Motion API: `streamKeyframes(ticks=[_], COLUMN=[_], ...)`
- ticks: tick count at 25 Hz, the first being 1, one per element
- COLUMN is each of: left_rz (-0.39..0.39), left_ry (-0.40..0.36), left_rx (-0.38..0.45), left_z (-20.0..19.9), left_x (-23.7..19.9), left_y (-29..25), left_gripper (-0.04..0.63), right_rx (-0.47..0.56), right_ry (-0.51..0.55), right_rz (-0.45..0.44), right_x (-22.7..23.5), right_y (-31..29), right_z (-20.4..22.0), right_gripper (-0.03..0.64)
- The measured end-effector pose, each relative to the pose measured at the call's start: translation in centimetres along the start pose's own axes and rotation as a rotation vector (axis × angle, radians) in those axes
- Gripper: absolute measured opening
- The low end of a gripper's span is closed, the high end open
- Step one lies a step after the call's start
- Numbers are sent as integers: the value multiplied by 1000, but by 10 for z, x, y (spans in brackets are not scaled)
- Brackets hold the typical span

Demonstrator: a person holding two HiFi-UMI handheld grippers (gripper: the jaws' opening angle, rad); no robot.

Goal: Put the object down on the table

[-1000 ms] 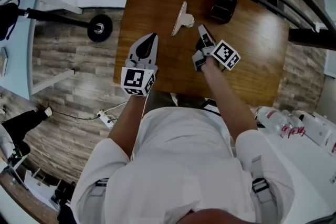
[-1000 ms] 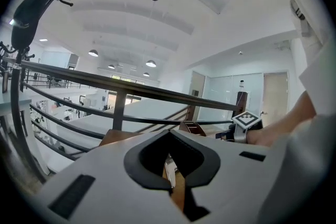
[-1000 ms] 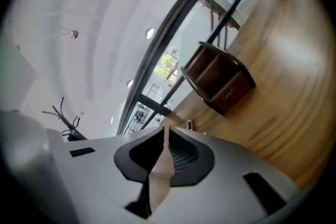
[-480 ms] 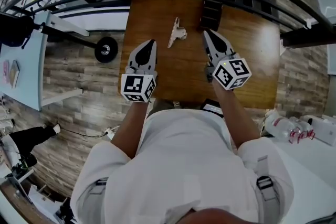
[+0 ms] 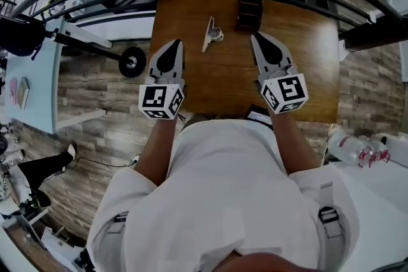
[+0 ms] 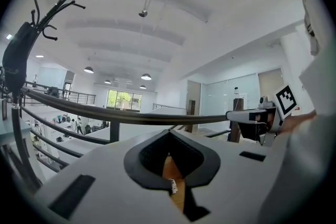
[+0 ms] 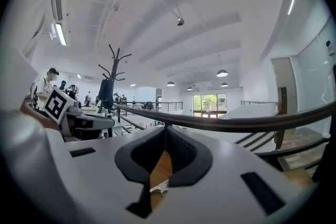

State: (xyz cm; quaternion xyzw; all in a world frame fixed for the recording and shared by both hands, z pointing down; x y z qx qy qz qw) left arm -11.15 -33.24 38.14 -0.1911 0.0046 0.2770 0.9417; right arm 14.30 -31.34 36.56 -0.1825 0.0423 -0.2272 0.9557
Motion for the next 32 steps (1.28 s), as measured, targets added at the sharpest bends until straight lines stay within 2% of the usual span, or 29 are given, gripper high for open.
streamKeyframes(ticks=[7, 17, 22, 32], left_rz=[44, 90, 151, 147], left_ry=[-12, 27, 2, -29], left_rx=[6, -24, -7, -30], left_z=[6, 23, 24, 28], left_x=[11, 15, 20, 21], left_y=[1, -3, -3, -11], left_gripper=[14, 12, 14, 14], right_rx=[-25, -37, -44, -52], right_ry=[-40, -68, -82, -92], right_rz=[-10, -43, -44, -50], right_x=[6, 5, 8, 11], right_y=[3, 0, 0, -7], right_z=[20, 30, 35, 40], right_gripper=[28, 28, 28, 28])
Point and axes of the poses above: the fingertips, and each gripper's own axes: y backward along the fingers, x to its right, z out of its underside, the point moved 6 cm from there along y, backward along the fingers, and after that the axes turned 15 degrees about -x, right-handed, at the moved point
